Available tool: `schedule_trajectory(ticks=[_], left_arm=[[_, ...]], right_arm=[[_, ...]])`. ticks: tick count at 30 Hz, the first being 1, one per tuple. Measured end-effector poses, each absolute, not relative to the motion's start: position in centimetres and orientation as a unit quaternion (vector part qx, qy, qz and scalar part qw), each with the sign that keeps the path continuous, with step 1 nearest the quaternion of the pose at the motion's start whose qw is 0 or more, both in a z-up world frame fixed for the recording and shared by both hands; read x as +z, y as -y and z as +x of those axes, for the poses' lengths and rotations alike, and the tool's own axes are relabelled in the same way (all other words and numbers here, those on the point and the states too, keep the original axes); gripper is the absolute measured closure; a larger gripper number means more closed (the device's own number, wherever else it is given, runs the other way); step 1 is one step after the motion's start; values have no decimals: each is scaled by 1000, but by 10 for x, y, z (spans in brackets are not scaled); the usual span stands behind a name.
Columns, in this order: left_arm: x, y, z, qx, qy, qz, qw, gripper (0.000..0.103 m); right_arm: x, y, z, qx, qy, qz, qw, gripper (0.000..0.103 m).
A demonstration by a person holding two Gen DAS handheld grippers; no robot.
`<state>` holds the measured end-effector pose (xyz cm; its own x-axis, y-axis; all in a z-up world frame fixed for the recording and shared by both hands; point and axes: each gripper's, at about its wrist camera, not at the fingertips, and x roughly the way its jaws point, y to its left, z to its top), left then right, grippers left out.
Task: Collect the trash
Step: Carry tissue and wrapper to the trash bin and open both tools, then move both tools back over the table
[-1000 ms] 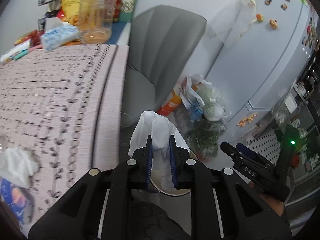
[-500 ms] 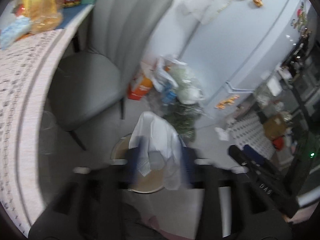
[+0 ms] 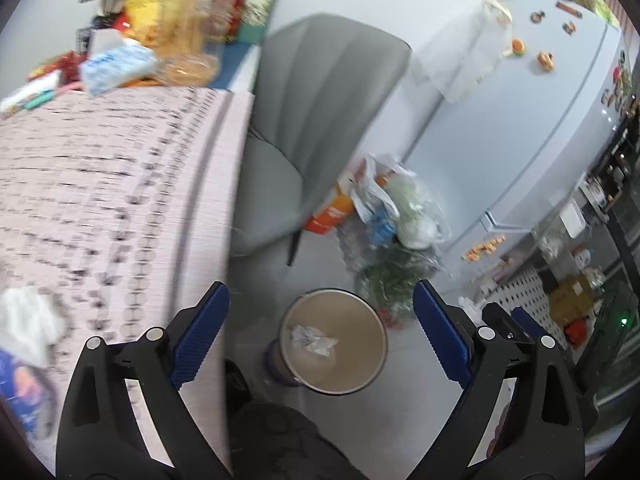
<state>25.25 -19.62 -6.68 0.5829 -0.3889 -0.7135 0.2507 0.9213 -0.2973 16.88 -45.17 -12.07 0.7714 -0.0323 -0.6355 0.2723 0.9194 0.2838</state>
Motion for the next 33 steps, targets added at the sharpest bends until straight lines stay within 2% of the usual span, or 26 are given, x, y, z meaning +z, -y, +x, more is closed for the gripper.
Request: schedule_trajectory(ticks=[5, 15, 25, 33], left_arm=[[-47, 161, 237, -152, -387, -87, 906, 6], [-27, 80, 205, -65, -349, -127, 926, 6], [-26, 4, 159, 50, -311, -156, 936, 6], [-27, -28, 115, 46, -276, -149, 948, 6]], right_arm=[[-103, 415, 172, -75, -317, 166, 931, 8], [-72, 347, 171, -38, -302, 147, 941, 8], [-56, 273, 162, 67, -279, 105, 952, 8], [-44, 224, 151, 145, -266, 70, 950, 8]])
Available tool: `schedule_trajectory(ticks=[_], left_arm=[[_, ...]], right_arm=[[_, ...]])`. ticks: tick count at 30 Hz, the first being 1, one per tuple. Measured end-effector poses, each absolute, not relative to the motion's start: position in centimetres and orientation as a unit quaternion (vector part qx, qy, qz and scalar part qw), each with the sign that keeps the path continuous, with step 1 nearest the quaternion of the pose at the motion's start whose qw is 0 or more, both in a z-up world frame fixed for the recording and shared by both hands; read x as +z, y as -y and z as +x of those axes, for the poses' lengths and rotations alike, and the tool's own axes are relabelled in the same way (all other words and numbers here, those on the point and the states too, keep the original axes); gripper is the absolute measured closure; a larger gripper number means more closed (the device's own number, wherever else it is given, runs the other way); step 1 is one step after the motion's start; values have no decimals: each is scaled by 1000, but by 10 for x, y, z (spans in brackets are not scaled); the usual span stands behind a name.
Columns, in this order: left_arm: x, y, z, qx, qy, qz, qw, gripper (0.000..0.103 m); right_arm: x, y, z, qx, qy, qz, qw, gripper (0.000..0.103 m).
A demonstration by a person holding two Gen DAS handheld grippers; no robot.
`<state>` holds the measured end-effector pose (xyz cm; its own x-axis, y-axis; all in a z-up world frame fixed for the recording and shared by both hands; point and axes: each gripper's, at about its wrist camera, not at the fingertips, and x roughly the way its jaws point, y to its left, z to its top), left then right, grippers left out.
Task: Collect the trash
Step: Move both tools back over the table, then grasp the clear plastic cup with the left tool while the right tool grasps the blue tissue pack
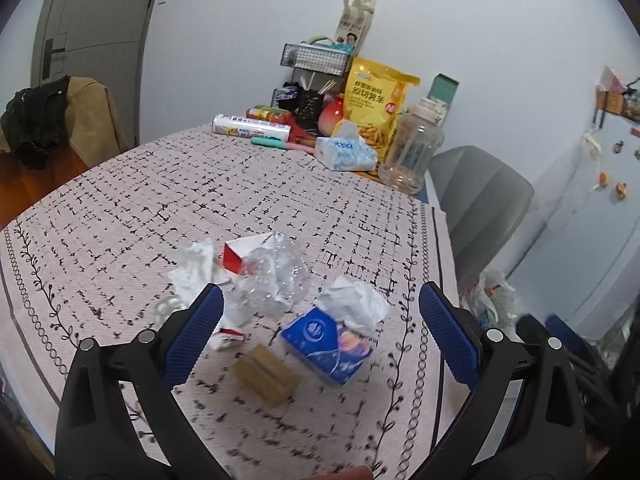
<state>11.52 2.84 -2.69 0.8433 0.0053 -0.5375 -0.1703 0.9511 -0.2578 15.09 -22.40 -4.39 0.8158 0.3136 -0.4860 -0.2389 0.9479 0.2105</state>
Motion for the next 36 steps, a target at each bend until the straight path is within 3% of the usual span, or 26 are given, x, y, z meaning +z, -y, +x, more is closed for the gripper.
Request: schedule_trajectory(ticks=[15, 23, 36], left_arm=[[-45, -76, 51, 66, -286, -153, 944, 6], [-65, -104, 42, 64, -305, -187, 932, 7], [-88, -119, 91, 74, -349, -181, 916, 34]], right_arm=[[-45, 164, 128, 227, -276, 10, 934, 8], [-59, 143, 130, 274, -320, 11, 907, 8], [-77, 132, 140, 294, -342, -6, 893, 13]])
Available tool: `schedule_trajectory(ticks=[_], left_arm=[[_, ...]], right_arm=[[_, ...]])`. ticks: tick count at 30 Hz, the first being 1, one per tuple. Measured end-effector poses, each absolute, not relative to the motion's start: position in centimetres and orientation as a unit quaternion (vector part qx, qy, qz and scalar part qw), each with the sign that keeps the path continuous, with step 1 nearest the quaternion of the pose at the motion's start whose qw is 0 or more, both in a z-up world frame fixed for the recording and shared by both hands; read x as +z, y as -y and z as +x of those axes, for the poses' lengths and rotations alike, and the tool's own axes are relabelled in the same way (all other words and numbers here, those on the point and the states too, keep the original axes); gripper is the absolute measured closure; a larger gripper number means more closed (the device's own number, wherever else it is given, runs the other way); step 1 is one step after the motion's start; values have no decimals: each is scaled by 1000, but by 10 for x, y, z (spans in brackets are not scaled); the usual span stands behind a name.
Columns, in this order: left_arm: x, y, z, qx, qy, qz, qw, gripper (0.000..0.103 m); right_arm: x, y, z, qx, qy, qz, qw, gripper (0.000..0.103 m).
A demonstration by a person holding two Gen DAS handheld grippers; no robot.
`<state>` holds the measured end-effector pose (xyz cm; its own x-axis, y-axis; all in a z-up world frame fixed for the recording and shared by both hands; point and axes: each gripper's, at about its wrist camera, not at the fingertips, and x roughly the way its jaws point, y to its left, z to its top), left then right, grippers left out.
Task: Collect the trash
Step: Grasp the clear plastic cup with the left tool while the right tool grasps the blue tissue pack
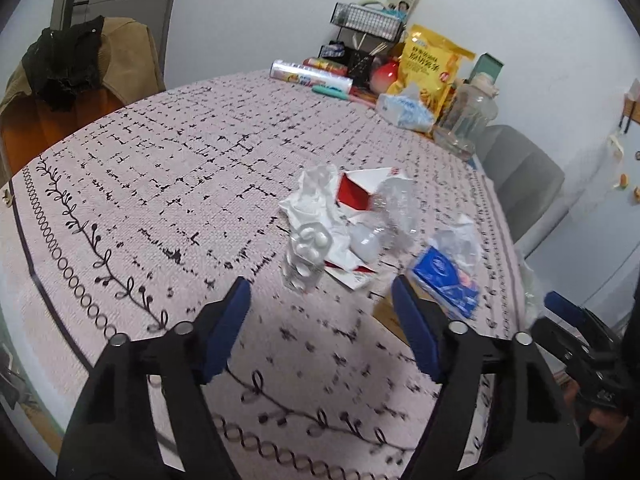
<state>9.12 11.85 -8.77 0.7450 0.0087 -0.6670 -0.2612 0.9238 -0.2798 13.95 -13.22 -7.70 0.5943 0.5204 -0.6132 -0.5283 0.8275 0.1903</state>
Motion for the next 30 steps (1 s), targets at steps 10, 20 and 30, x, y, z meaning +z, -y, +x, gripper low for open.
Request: schedule_trajectory(ticks=[10, 20, 30], left_arm=[[-103, -131, 122, 93, -375, -180, 905, 59], [-109, -135, 128, 96, -376, -186, 903, 79], [-100, -155, 95, 112, -356, -206, 905, 79]], right_arm=[[-90, 131, 159, 296, -361, -8, 884, 16], [-94, 117, 167, 310, -372, -24, 875, 18], [-98, 79, 176, 323, -377, -73, 865, 27]])
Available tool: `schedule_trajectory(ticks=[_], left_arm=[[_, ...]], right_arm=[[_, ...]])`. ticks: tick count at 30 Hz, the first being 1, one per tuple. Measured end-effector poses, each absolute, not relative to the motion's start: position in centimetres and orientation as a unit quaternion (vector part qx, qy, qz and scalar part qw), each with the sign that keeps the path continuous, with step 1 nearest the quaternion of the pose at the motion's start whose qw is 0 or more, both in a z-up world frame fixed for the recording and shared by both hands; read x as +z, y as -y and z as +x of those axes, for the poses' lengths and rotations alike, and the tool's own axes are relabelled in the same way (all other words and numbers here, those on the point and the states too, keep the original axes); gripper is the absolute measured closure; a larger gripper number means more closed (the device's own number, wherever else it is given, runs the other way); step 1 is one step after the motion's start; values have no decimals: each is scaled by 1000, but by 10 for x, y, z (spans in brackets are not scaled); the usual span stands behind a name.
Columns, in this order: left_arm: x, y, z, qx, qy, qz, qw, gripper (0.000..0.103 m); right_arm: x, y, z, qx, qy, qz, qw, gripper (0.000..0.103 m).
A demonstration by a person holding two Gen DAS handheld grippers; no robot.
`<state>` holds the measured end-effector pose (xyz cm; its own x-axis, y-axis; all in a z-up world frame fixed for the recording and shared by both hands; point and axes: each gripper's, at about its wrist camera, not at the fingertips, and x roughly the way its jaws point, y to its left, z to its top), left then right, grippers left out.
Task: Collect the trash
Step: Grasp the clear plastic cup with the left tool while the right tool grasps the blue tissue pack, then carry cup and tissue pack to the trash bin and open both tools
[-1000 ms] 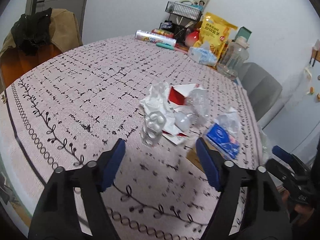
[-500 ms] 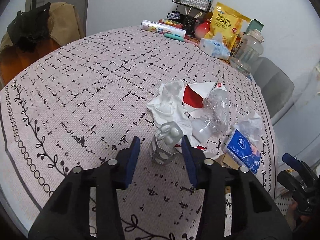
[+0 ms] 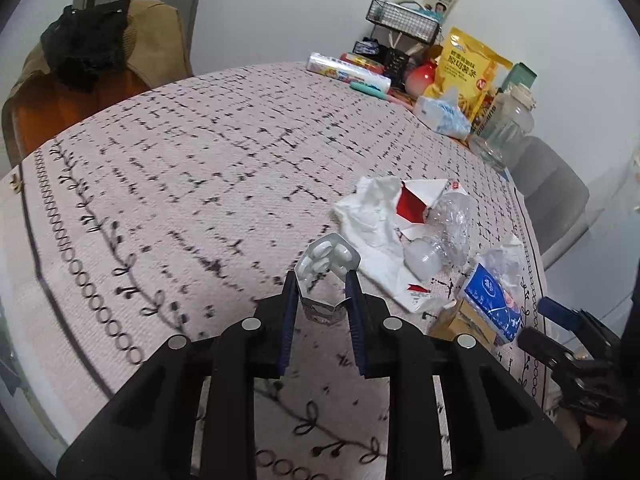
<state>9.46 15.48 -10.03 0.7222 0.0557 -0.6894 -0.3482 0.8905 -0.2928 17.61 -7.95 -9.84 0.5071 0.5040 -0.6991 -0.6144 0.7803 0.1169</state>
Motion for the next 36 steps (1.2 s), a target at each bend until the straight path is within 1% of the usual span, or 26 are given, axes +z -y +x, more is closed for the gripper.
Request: schedule_trajectory(ticks=[6, 7, 8, 9, 10, 12, 15, 21, 36], left_arm=[[-96, -167, 77, 123, -347, -215, 905, 79], [-95, -168, 75, 124, -346, -216, 905, 79], [-94, -168, 74, 124, -344, -218, 905, 79], [-93, -168, 72, 123, -344, -218, 905, 79], [-92, -168, 71, 122, -343, -218, 906, 79], [-90, -165, 70, 120, -341, -216, 907, 79], [-85, -158, 69, 113, -338, -212, 910, 79], [-76, -144, 70, 100, -332, -204, 916, 79], [-45, -81, 98, 46, -315, -160, 934, 79]], right_arm=[[-106, 63, 182, 325, -386, -98, 858, 31], [-108, 59, 182, 324, -387, -109, 856, 34], [-110, 57, 182, 320, -389, -114, 856, 44], [-112, 56, 183, 320, -395, -116, 853, 51], [-112, 56, 184, 322, -397, -113, 852, 51], [-109, 59, 182, 327, -397, -106, 851, 58], [-105, 62, 176, 334, -394, -104, 850, 65], [-95, 76, 168, 337, -388, -91, 853, 69], [-57, 140, 158, 308, -347, -43, 885, 70]])
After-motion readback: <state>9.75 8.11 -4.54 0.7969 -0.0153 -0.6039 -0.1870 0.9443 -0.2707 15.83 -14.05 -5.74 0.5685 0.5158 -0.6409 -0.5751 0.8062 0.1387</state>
